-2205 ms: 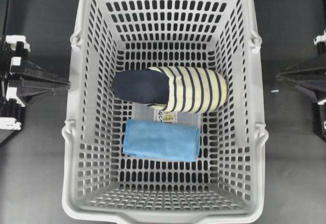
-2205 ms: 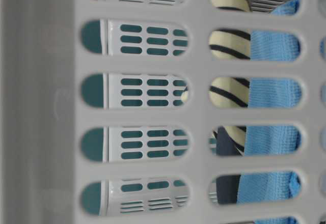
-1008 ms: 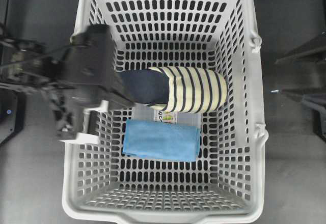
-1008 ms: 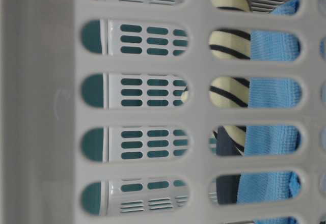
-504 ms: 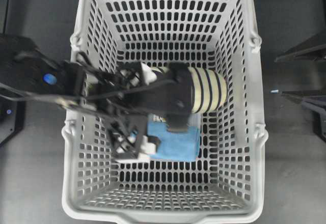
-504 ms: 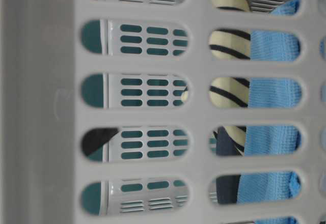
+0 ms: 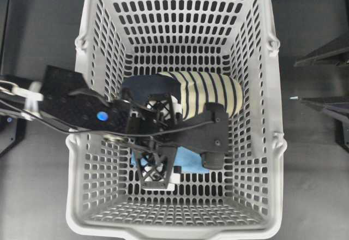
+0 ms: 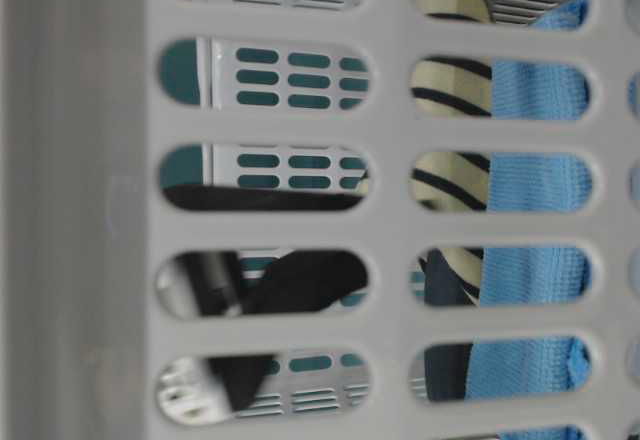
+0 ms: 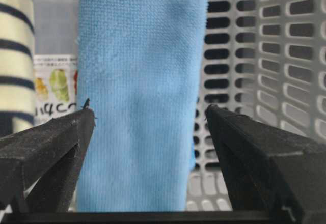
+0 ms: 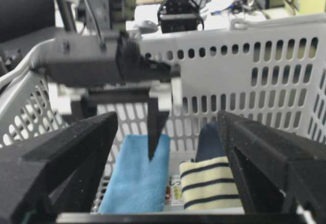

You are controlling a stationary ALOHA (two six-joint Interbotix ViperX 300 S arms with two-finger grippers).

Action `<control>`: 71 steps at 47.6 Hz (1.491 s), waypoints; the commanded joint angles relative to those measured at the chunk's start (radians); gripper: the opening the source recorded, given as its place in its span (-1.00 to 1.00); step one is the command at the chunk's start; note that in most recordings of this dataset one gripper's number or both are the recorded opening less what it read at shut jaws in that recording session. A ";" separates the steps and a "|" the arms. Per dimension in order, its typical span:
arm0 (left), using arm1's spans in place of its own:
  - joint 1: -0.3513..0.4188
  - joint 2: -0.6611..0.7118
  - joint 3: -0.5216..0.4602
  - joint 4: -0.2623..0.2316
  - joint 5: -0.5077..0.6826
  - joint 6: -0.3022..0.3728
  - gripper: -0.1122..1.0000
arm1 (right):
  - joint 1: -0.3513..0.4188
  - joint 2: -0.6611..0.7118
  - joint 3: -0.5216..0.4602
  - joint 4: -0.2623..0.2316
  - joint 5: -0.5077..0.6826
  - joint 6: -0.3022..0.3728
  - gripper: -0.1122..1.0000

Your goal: Pick up the blue cloth from the shopping basket with the left arm.

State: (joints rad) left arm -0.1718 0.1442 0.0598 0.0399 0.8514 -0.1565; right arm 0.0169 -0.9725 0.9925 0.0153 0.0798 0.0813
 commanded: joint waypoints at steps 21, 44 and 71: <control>0.005 0.071 0.064 0.005 -0.083 0.000 0.73 | -0.021 0.003 0.002 0.003 -0.020 0.002 0.58; 0.003 0.025 0.123 0.005 -0.077 0.012 -0.55 | -0.023 0.003 0.043 0.003 -0.121 0.002 0.57; 0.008 -0.135 -0.364 0.006 0.273 0.014 -0.55 | -0.028 -0.012 0.055 0.003 -0.132 0.002 0.57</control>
State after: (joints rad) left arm -0.1657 0.0460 -0.2117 0.0414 1.0630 -0.1427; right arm -0.0092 -0.9879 1.0569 0.0153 -0.0399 0.0828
